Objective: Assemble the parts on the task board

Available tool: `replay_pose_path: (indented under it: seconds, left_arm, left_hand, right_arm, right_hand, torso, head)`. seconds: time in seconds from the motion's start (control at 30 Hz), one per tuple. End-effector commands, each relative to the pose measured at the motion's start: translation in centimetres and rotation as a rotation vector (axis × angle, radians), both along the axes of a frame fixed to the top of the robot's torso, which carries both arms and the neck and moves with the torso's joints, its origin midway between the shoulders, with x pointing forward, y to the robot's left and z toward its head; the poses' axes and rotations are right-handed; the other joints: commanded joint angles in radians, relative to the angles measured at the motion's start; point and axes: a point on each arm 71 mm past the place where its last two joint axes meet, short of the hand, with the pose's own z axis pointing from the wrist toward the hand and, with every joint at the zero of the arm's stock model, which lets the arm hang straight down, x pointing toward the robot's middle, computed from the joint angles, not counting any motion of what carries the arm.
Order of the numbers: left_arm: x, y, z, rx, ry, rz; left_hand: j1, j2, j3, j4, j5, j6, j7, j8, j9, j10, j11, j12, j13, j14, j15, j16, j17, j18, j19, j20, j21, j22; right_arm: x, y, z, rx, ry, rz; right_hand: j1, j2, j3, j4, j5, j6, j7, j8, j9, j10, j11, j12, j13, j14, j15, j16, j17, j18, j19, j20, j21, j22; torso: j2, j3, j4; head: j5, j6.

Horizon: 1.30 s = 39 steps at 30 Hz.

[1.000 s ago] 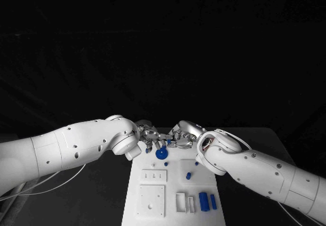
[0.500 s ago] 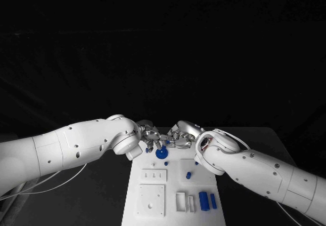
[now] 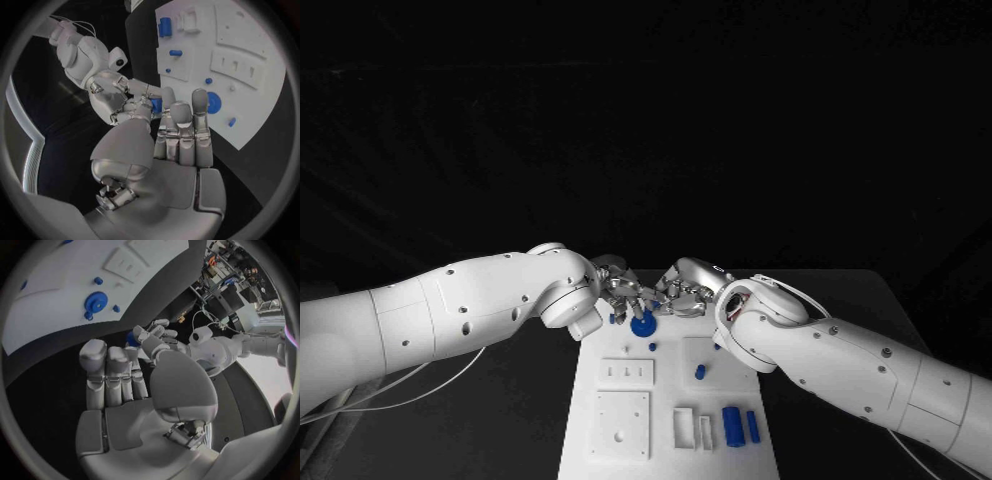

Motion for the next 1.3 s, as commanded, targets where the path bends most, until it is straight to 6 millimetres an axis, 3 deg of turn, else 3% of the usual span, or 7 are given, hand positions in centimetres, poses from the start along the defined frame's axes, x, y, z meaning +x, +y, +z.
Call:
replay_pose_path:
  seconds: [0.03,0.3,0.77,0.9,1.03,1.13,1.3]
  left_arm:
    - [0.0,-0.2,0.1,-0.002,-0.003,-0.018]
    - [-0.1,-0.2,0.1,-0.006,0.001,-0.023]
    - [0.1,-0.2,0.1,-0.014,-0.001,-0.014]
    - [0.2,-0.2,0.1,-0.015,-0.002,-0.007]
    - [0.2,-0.2,0.1,-0.011,-0.004,0.002]
    - [0.2,-0.1,0.0,-0.005,-0.004,0.003]
    - [0.2,0.1,0.0,0.014,-0.011,0.004]
  left_hand:
    - [0.035,0.025,0.02,-0.029,0.039,-0.005,-0.005,-0.004,0.004,0.04,-0.006,0.0,-0.003,0.0,-0.004,0.006,0.0,-0.008,0.007,0.001,-0.007,0.004]
    - [0.028,0.054,0.105,-0.145,0.172,-0.013,0.002,-0.003,0.038,0.041,-0.004,-0.006,-0.012,-0.002,-0.002,0.007,0.002,-0.005,0.005,0.001,-0.014,0.026]
    - [-0.043,0.07,0.165,-0.237,0.2,0.0,-0.001,-0.003,0.113,0.042,-0.005,-0.001,-0.016,-0.002,-0.004,0.01,0.005,-0.004,0.012,0.001,-0.037,0.068]
    - [-0.05,0.068,0.172,-0.244,0.206,0.007,-0.003,-0.004,0.121,0.042,-0.006,0.004,-0.015,-0.001,-0.005,0.014,0.008,-0.004,0.014,0.0,-0.04,0.075]
    - [-0.067,0.061,0.175,-0.245,0.237,0.025,-0.011,0.002,0.147,0.044,-0.01,0.013,-0.014,0.0,-0.008,0.022,0.014,-0.005,0.017,-0.002,-0.042,0.081]
    - [-0.075,0.049,0.188,-0.253,0.287,0.033,-0.015,0.001,0.181,0.045,-0.012,0.021,-0.015,0.0,-0.01,0.029,0.021,-0.007,0.018,-0.005,-0.044,0.087]
    - [-0.094,0.026,0.223,-0.254,0.348,0.042,-0.019,-0.002,0.23,0.045,-0.014,0.04,-0.015,0.001,-0.013,0.042,0.032,-0.007,0.021,-0.008,-0.044,0.101]
  right_arm:
    - [-0.1,0.2,-0.1,-0.016,0.007,0.014]
    - [-0.1,0.2,-0.4,-0.022,0.011,0.014]
    - [-0.1,0.2,-0.6,-0.018,0.014,0.015]
    - [0.0,0.1,-0.7,-0.005,0.015,0.011]
    - [0.1,-0.3,-0.7,0.012,0.008,0.001]
    - [0.2,-0.9,-0.6,0.023,-0.005,-0.015]
    - [0.2,-2.3,-1.0,0.037,0.003,-0.029]
  right_hand:
    - [-0.002,0.007,0.004,0.001,0.006,0.02,0.004,0.007,0.024,0.001,-0.005,0.003,0.001,0.005,-0.004,0.003,0.001,-0.004,0.001,-0.006,0.004,0.101]
    - [-0.002,0.007,0.004,0.001,0.006,0.02,0.004,0.007,0.024,0.001,-0.005,0.003,0.001,0.005,-0.004,0.003,0.001,-0.004,0.001,-0.006,0.004,0.101]
    - [-0.007,0.002,-0.003,0.002,0.014,0.013,0.005,0.006,0.023,-0.001,-0.004,0.001,-0.001,0.005,-0.004,-0.001,-0.001,-0.004,0.0,-0.006,0.001,0.1]
    - [-0.022,-0.02,-0.034,0.011,0.052,-0.042,0.017,0.005,0.006,-0.015,0.003,-0.018,-0.017,0.002,0.001,-0.012,-0.009,-0.002,-0.003,-0.003,-0.015,0.097]
    - [-0.023,-0.061,-0.164,0.035,0.135,-0.21,0.057,0.011,-0.005,-0.072,0.033,-0.094,-0.087,-0.055,0.024,-0.127,-0.098,0.018,-0.054,0.02,-0.221,0.042]
    - [0.037,-0.05,-0.305,0.082,0.154,-0.257,0.065,0.009,-0.004,-0.092,0.042,-0.09,-0.134,-0.069,0.033,-0.137,-0.121,0.03,-0.057,0.032,-0.323,0.008]
    - [0.093,-0.087,-0.343,0.171,0.167,-0.395,0.076,0.0,-0.014,-0.122,0.053,-0.095,-0.216,-0.109,0.045,-0.159,-0.16,0.041,-0.089,0.044,-0.534,-0.053]
  torso:
    - [0.0,0.0003,0.0002]
    - [0.0,0.0004,0.0002]
    - [0.001,0.0002,-0.0009]
    - [0.001,0.0002,-0.0014]
    - [0.0,0.0012,0.0009]
    - [0.0,0.0013,0.0011]
    - [-0.001,0.001,-0.0003]
  head:
    - [-0.001,-0.001]
    - [0.001,-0.003]
    - [0.0,-0.003]
    - [0.002,-0.006]
    - [0.003,-0.008]
    - [0.005,-0.008]
    - [0.008,-0.009]
